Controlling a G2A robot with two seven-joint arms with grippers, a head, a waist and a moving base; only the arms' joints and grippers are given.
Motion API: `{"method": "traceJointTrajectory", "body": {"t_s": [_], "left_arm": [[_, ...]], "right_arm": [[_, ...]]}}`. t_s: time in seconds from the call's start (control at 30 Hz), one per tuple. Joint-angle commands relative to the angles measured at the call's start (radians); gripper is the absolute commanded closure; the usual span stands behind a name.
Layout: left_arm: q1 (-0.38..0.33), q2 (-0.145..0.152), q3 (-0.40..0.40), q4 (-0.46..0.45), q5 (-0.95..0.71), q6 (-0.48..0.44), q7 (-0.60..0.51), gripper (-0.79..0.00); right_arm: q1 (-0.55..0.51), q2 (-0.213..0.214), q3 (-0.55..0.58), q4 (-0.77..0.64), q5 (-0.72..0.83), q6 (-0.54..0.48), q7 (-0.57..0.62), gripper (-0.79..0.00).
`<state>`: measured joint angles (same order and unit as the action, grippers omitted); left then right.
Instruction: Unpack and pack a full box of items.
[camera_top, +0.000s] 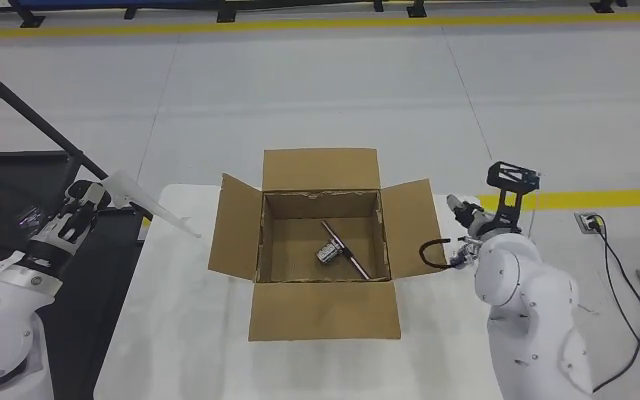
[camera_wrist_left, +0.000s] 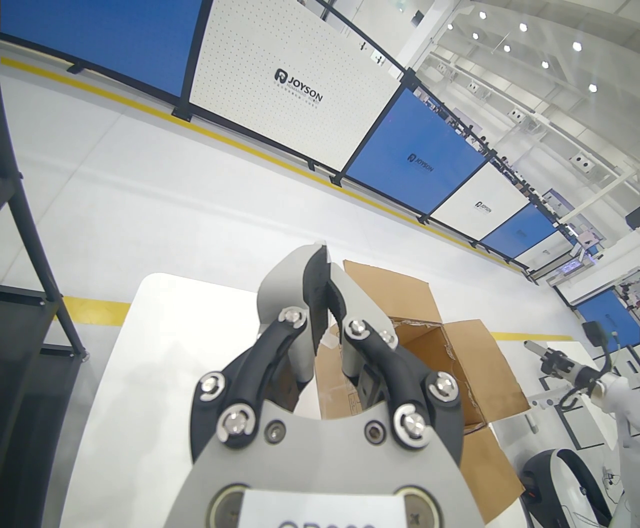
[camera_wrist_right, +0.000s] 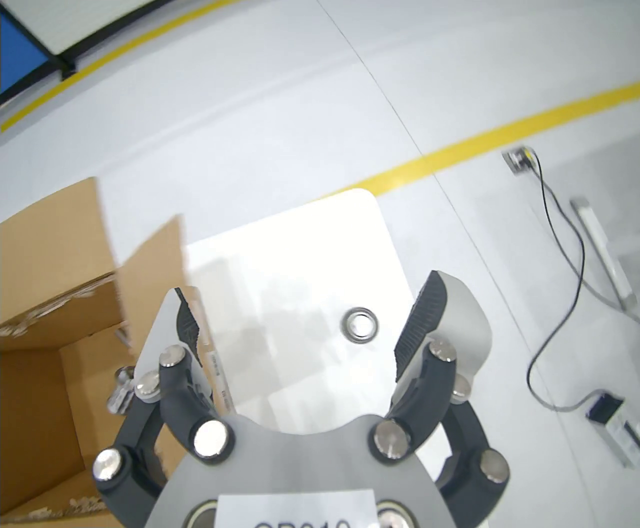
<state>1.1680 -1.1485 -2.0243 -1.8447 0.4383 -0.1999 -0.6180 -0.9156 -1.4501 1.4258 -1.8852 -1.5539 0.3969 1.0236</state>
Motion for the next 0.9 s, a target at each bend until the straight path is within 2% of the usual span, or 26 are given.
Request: {"method": "traceJointTrajectory", "body": {"t_s": [0.0, 0.13, 0.27, 0.37, 0.4, 0.47, 0.57, 0.73, 0.87], "left_arm": [[0.0, 0.0, 0.0, 0.0, 0.0, 0.0, 0.0, 0.0], [0.0, 0.0, 0.0, 0.0, 0.0, 0.0, 0.0, 0.0], [0.0, 0.0, 0.0, 0.0, 0.0, 0.0, 0.0, 0.0], [0.0, 0.0, 0.0, 0.0, 0.0, 0.0, 0.0, 0.0], [0.0, 0.0, 0.0, 0.0, 0.0, 0.0, 0.0, 0.0], [0.0, 0.0, 0.0, 0.0, 0.0, 0.0, 0.0, 0.0], [0.0, 0.0, 0.0, 0.0, 0.0, 0.0, 0.0, 0.0], [0.0, 0.0, 0.0, 0.0, 0.0, 0.0, 0.0, 0.0], [0.0, 0.0, 0.0, 0.0, 0.0, 0.0, 0.0, 0.0]], "right_arm": [[0.039, -0.01, -0.104, 0.02, 0.029, -0.043, -0.017, -0.785], [0.185, -0.032, -0.255, 0.205, 0.101, -0.178, 0.033, -0.785], [0.363, -0.068, -0.389, 0.489, 0.21, -0.292, 0.125, -0.785], [0.47, -0.1, -0.47, 0.702, 0.279, -0.334, 0.179, -0.785], [0.493, -0.111, -0.48, 0.755, 0.327, -0.347, 0.155, -0.785], [0.536, -0.129, -0.51, 0.881, 0.383, -0.394, 0.16, -0.514], [0.59, -0.157, -0.547, 1.031, 0.433, -0.406, 0.139, -0.394], [0.641, -0.192, -0.565, 1.199, 0.515, -0.416, 0.047, -0.357], [0.673, -0.209, -0.563, 1.3, 0.566, -0.45, -0.008, -0.357]]}}
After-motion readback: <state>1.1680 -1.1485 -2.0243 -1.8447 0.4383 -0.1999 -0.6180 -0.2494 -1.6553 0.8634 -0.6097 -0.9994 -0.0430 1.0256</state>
